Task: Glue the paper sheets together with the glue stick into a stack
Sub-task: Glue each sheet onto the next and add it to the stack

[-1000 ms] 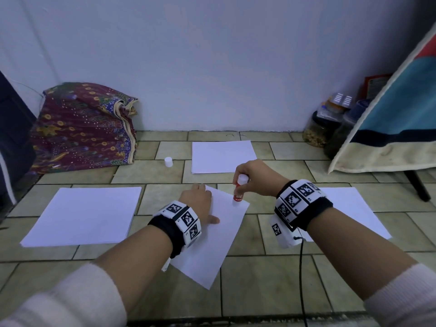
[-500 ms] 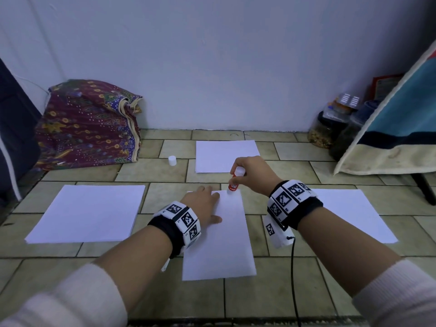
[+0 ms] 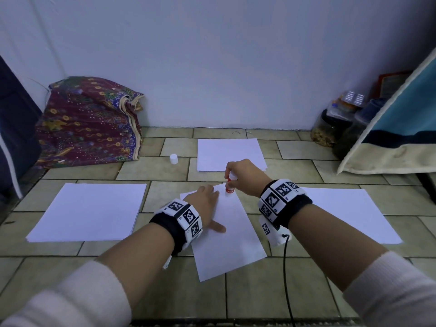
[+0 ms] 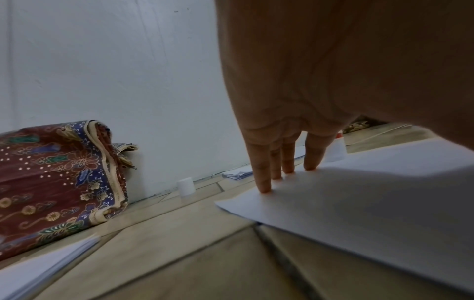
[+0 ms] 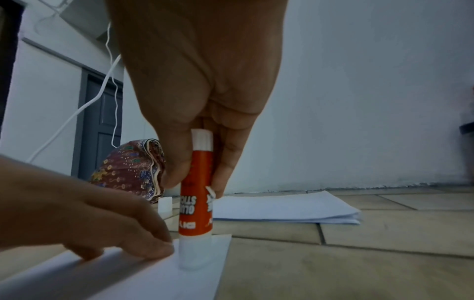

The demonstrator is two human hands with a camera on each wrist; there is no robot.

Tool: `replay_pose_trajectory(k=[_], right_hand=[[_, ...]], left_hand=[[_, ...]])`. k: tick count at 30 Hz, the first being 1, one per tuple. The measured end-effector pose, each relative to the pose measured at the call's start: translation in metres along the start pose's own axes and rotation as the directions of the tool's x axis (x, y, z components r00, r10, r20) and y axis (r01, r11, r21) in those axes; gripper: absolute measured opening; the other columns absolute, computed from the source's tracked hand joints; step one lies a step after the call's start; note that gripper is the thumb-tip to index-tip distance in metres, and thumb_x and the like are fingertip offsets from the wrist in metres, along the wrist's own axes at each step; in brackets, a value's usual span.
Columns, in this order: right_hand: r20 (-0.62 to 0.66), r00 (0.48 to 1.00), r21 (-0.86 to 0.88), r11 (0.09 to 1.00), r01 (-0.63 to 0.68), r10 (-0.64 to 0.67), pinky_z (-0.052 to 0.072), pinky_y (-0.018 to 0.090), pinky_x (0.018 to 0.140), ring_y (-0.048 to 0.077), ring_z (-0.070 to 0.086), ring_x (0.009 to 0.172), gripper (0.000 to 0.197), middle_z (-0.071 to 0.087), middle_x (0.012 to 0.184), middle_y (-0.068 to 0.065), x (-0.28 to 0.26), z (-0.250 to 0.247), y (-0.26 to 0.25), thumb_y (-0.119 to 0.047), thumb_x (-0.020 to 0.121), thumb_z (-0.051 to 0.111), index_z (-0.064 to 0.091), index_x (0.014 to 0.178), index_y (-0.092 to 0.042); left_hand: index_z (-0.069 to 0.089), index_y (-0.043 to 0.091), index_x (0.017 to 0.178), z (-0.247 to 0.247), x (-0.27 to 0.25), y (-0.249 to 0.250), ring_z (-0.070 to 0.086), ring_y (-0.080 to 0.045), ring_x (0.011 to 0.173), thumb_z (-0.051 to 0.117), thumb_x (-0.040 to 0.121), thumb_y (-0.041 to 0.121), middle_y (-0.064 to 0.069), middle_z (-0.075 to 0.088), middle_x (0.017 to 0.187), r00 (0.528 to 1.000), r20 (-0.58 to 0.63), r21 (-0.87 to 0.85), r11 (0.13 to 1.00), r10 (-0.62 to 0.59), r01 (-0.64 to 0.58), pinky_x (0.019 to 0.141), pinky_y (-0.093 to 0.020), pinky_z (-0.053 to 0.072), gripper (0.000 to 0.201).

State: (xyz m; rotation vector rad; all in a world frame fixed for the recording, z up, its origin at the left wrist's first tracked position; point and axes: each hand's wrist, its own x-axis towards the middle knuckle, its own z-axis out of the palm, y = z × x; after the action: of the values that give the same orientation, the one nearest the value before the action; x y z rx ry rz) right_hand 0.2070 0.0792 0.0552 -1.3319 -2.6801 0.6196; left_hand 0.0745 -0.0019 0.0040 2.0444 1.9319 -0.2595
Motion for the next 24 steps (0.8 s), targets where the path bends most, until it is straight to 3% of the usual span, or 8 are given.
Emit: replay_pose_trajectory(k=[3, 8, 12, 15, 18, 21, 24], right_hand=[[0.058, 0.998, -0.077, 0.996, 0.042, -0.038, 0.035, 0.023, 0.07, 0.022, 0.053, 0.105, 0.023, 0.058, 0.106, 0.009, -0.002, -0.004, 0.0, -0.018, 0.086, 0.068, 0.063, 0.106, -0.009], [0.164, 0.98, -0.141, 0.98, 0.138, -0.115, 0.027, 0.015, 0.055, 0.015, 0.044, 0.092, 0.023, 0.048, 0.094, 0.0, -0.018, -0.01, -0.002, -0.021, 0.085, 0.069, 0.064, 0.106, -0.011], [0.227, 0.961, -0.145, 0.97, 0.193, -0.157, 0.026, 0.011, 0.056, 0.01, 0.041, 0.088, 0.023, 0.047, 0.087, -0.005, -0.038, -0.013, -0.002, -0.02, 0.083, 0.072, 0.066, 0.103, -0.012], [0.291, 0.942, -0.159, 0.962, 0.22, -0.167, 0.03, 0.014, 0.055, 0.011, 0.045, 0.085, 0.022, 0.044, 0.078, -0.009, -0.055, -0.011, -0.001, -0.021, 0.081, 0.073, 0.067, 0.1, -0.014], [0.343, 0.924, -0.159, 0.959, 0.235, -0.17, 0.038, 0.02, 0.06, 0.011, 0.047, 0.083, 0.022, 0.048, 0.081, -0.007, -0.069, -0.01, 0.001, -0.022, 0.081, 0.073, 0.067, 0.1, -0.014], [0.39, 0.904, -0.142, 0.959, 0.247, -0.175, 0.045, 0.026, 0.068, 0.01, 0.048, 0.082, 0.022, 0.058, 0.087, -0.002, -0.08, -0.009, 0.004, -0.023, 0.08, 0.074, 0.068, 0.099, -0.014], [0.434, 0.879, -0.136, 0.95, 0.28, -0.197, 0.046, 0.026, 0.071, 0.006, 0.049, 0.079, 0.022, 0.067, 0.092, -0.001, -0.083, -0.011, 0.01, -0.025, 0.077, 0.076, 0.069, 0.095, -0.015]], left_hand=[[0.031, 0.011, 0.142, 0.002, 0.0, -0.001, 0.031, -0.022, 0.133, 0.071, 0.069, 0.065, -0.005, 0.03, 0.144, 1.0, -0.005, 0.001, 1.0, -0.002, 0.002, 0.1, -0.043, 0.043, 0.1], [0.031, 0.012, 0.14, 0.002, -0.001, 0.0, 0.032, -0.023, 0.131, 0.069, 0.069, 0.067, -0.006, 0.029, 0.144, 1.0, -0.011, 0.024, 1.0, 0.0, 0.0, 0.098, -0.044, 0.044, 0.098], [0.029, 0.013, 0.143, 0.002, -0.002, -0.002, 0.03, -0.022, 0.133, 0.069, 0.07, 0.067, -0.005, 0.027, 0.146, 1.0, -0.025, 0.016, 1.0, 0.009, -0.009, 0.099, -0.041, 0.043, 0.099], [0.03, 0.013, 0.143, 0.001, 0.0, -0.002, 0.03, -0.02, 0.133, 0.07, 0.069, 0.067, -0.004, 0.027, 0.146, 1.0, -0.018, 0.015, 1.0, 0.014, -0.013, 0.1, -0.04, 0.043, 0.1], [0.031, 0.013, 0.143, -0.002, 0.0, -0.002, 0.029, -0.021, 0.134, 0.071, 0.07, 0.065, -0.005, 0.026, 0.147, 1.0, 0.002, 0.024, 0.999, 0.022, -0.022, 0.1, -0.04, 0.042, 0.097], [0.027, 0.015, 0.148, -0.008, 0.003, -0.005, 0.026, -0.02, 0.138, 0.065, 0.083, 0.053, -0.004, 0.023, 0.151, 0.999, 0.035, 0.035, 0.999, 0.02, -0.021, 0.106, -0.039, 0.038, 0.084], [0.035, 0.018, 0.145, -0.014, 0.005, -0.011, 0.034, -0.022, 0.132, 0.054, 0.095, 0.029, -0.005, 0.032, 0.144, 0.999, 0.036, 0.065, 0.998, 0.022, -0.024, 0.105, -0.039, 0.037, 0.054]])
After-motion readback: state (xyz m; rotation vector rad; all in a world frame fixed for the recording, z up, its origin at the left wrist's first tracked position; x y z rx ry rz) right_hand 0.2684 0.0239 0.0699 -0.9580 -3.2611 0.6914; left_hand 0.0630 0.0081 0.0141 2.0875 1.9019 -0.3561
